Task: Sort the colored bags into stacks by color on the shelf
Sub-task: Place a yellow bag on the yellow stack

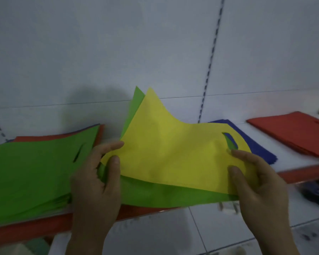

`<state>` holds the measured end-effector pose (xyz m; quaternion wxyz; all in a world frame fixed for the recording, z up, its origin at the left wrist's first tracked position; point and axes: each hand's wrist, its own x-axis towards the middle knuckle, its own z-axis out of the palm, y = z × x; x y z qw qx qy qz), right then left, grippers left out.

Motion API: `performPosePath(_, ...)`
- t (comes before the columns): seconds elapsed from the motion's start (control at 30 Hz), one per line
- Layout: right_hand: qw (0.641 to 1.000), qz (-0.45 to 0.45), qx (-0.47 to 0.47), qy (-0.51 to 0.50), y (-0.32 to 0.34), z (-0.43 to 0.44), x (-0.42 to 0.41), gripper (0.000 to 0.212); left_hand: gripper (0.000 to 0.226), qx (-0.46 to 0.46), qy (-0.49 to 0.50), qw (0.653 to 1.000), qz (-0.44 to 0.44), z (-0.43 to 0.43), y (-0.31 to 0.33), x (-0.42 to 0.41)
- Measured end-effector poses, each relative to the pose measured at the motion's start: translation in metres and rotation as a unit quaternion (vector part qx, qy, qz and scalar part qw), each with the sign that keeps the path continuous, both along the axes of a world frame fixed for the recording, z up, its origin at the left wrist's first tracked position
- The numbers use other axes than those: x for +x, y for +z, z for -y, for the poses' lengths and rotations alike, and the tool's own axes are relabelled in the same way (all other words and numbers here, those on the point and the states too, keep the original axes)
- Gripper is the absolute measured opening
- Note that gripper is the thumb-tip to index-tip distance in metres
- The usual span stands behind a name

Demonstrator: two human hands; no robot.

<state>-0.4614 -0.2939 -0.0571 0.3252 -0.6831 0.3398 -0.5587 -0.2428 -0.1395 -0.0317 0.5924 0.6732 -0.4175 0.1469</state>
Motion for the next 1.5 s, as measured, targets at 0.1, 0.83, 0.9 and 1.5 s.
performPosePath(0.1, 0.998, -0.003, 0.020, -0.054, 0.002, 0.019, -0.073, 0.029, 0.023, 0.006, -0.042, 0.999, 0.006, 0.040, -0.004, -0.054)
performPosePath(0.83, 0.910, 0.049, 0.110, -0.396, -0.035, 0.096, -0.510, 0.030, 0.039, 0.093, -0.435, 0.895, 0.015, 0.324, -0.045, -0.452)
performPosePath(0.9, 0.903, 0.044, 0.110, -0.413, -0.039, 0.114, -0.533, 0.030, 0.039, 0.096, -0.452, 0.887, 0.012, 0.351, -0.050, -0.477)
performPosePath(1.5, 0.879, 0.021, 0.095, -0.467, 0.001, 0.387, -0.717, 0.028, 0.034, 0.088, -0.467, 0.879, 0.027, 0.661, -0.023, -0.672)
